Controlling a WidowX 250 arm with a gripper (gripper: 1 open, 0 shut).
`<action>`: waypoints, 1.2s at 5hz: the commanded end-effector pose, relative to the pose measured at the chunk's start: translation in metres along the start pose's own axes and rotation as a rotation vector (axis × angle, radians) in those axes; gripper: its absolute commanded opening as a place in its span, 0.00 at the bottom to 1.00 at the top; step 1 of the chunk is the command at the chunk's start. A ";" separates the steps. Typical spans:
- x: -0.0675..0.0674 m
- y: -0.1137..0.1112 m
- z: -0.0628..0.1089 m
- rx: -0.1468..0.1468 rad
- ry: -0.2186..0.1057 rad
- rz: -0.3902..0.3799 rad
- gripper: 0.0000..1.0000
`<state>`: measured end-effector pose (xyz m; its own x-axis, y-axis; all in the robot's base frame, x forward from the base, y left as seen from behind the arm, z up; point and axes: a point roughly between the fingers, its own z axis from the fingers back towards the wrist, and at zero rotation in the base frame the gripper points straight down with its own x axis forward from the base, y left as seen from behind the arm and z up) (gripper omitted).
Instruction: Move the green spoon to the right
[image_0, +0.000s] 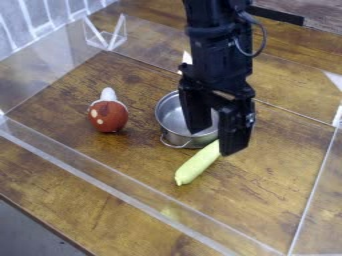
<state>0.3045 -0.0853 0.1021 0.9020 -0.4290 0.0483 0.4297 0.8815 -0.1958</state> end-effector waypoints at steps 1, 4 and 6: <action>0.003 0.000 -0.004 0.028 -0.041 0.013 1.00; -0.011 0.010 -0.059 0.062 -0.026 0.034 1.00; -0.022 0.018 -0.058 0.077 -0.051 0.020 0.00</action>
<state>0.2864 -0.0758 0.0239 0.9116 -0.4090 0.0409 0.4105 0.9011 -0.1395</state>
